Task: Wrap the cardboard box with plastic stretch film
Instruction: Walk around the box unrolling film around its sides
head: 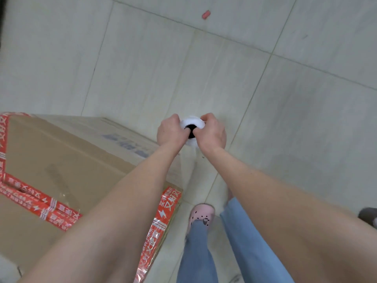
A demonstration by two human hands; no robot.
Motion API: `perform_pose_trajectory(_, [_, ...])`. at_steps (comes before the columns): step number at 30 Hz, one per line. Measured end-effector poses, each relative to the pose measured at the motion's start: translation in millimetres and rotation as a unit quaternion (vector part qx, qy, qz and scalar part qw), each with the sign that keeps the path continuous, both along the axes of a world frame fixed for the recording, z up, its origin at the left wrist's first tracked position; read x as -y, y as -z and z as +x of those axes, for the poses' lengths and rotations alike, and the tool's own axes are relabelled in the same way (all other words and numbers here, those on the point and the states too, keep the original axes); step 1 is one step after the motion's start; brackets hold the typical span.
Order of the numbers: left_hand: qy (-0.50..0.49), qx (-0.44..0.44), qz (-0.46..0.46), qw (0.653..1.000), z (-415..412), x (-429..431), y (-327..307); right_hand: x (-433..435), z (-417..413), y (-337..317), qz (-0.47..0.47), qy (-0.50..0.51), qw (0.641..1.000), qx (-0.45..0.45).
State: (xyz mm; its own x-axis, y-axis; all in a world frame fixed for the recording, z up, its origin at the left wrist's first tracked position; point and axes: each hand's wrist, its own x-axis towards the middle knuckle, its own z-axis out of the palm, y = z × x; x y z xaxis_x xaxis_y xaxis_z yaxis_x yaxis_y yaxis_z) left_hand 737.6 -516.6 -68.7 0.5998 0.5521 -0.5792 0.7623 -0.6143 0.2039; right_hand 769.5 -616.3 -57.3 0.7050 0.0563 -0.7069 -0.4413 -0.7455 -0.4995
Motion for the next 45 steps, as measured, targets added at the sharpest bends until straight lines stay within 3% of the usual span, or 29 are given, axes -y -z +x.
perform_pose_trajectory(3, [-0.167, -0.004, -0.043, 0.985, 1, -11, -1, -16, 9, 0, 0.022, -0.010, 0.999, -0.047])
perform_pose_trajectory(5, [-0.182, -0.038, -0.046, 0.982, 1, -20, -3, -23, 13, 1, 0.037, -0.019, 0.996, -0.078])
perform_pose_trajectory(8, [-0.109, -0.064, -0.034, 0.991, 3, -28, -8, -28, 16, 0, 0.038, -0.025, 0.995, -0.086])
perform_pose_trajectory(11, [0.022, -0.037, -0.001, 0.999, 10, -26, -12, -30, 17, 0, 0.041, -0.030, 0.994, -0.092])
perform_pose_trajectory(15, [0.155, 0.000, 0.019, 0.988, 25, -26, -15, -32, 19, 1, 0.029, -0.048, 0.994, -0.093])
perform_pose_trajectory(20, [0.246, -0.018, 0.038, 0.968, 44, -37, -14, -41, 36, 1, -0.023, -0.124, 0.989, -0.076])
perform_pose_trajectory(24, [0.161, -0.003, 0.021, 0.987, 49, -60, -7, -62, 55, -2, -0.052, -0.181, 0.981, -0.044])
perform_pose_trajectory(28, [-0.014, 0.004, -0.004, 1.000, 46, -84, -6, -92, 66, -6, -0.045, -0.182, 0.982, 0.000])
perform_pose_trajectory(33, [-0.241, -0.014, -0.043, 0.970, 37, -117, -5, -129, 69, -5, -0.021, -0.177, 0.983, -0.042])
perform_pose_trajectory(36, [-0.309, -0.028, -0.065, 0.948, 29, -133, -3, -147, 64, -1, 0.002, -0.177, 0.982, -0.070])
perform_pose_trajectory(41, [-0.215, -0.035, -0.058, 0.974, 27, -147, -6, -163, 61, -2, -0.020, -0.184, 0.981, -0.059])
perform_pose_trajectory(45, [-0.018, -0.005, 0.009, 1.000, 41, -156, -9, -172, 65, 0, -0.028, -0.223, 0.973, -0.047])
